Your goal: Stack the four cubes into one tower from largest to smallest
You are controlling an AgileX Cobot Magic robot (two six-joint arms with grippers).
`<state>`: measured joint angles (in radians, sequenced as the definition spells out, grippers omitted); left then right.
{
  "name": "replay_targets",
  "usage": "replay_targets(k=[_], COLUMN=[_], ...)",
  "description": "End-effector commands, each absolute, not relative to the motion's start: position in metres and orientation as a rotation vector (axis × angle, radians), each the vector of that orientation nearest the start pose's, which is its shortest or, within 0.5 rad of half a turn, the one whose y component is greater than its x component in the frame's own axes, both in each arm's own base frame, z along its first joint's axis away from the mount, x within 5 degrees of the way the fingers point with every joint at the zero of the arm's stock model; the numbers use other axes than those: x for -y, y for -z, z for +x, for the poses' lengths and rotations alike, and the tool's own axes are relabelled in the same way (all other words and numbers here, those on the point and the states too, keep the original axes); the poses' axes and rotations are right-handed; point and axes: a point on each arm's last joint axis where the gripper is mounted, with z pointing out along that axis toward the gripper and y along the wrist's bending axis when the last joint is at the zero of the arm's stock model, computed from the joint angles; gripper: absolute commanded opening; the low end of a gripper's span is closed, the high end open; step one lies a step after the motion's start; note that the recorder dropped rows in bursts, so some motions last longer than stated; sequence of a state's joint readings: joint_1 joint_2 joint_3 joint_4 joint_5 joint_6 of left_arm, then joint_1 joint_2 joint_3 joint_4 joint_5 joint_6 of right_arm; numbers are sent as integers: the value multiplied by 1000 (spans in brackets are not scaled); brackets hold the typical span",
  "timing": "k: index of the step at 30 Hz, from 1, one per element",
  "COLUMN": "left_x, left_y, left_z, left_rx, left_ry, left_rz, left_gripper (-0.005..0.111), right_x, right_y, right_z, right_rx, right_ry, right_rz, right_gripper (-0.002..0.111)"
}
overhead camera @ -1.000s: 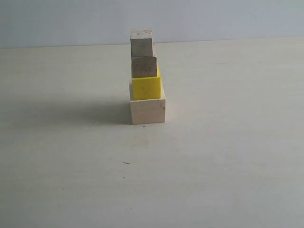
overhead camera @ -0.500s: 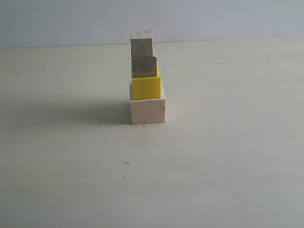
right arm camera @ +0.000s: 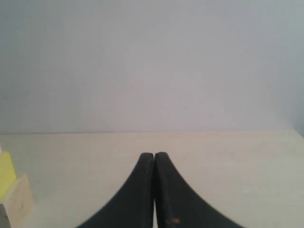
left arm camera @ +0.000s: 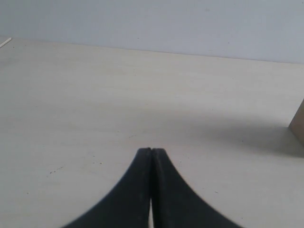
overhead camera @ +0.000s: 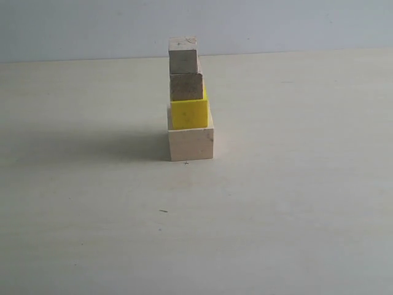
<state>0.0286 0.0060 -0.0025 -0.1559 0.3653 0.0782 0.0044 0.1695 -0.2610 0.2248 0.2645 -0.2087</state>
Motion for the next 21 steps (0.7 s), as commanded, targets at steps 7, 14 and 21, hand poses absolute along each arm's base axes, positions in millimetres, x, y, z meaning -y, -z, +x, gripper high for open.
replay_targets(k=[7, 14, 21], left_x=[4, 4, 4], left_y=[-181, -181, -181], left_z=[53, 53, 53], left_rx=[-1839, -1839, -1839], left_ry=[84, 84, 84], left_rz=[-49, -49, -49], left_gripper=[0, 0, 0], right_x=[-2, -2, -3], right_y=[-200, -184, -184], right_z=[67, 63, 61], right_rx=[-1816, -1848, -1834], right_ry=[20, -5, -17], right_rz=[-59, -43, -37], right_gripper=[0, 0, 0])
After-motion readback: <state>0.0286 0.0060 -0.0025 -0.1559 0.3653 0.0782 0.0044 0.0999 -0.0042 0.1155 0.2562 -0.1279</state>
